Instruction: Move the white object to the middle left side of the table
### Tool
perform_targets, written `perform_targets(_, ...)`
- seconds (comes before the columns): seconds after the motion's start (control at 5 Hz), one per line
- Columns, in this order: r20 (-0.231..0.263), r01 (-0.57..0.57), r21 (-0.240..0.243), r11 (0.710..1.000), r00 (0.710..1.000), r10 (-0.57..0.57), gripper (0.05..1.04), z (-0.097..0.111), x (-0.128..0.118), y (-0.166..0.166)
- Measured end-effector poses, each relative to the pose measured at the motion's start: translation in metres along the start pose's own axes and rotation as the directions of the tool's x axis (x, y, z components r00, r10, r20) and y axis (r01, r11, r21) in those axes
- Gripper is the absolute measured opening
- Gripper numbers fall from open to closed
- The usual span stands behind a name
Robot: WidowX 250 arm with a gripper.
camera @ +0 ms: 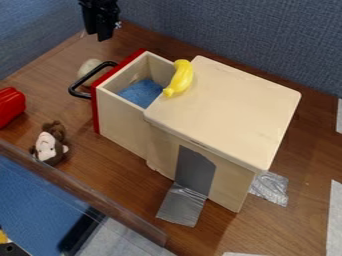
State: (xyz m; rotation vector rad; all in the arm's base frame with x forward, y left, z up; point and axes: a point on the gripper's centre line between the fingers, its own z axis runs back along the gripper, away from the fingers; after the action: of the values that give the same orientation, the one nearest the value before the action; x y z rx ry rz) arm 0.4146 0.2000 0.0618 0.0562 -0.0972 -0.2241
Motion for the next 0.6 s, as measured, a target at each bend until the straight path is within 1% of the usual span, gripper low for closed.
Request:
perform_targets(0.2, -0.008, 0.003, -0.007, 1.000, 1.000, -0.003, 0.969, 0.000, -0.018, -0.001)
perform_targets(0.4, -0.030, -0.021, -0.016, 1.000, 0.999, 0.021, 1.005, -0.003, -0.041, -0.003)
perform_targets(0.6, -0.068, -0.034, -0.020, 0.999, 0.997, 0.033, 1.001, -0.016, -0.057, -0.013)
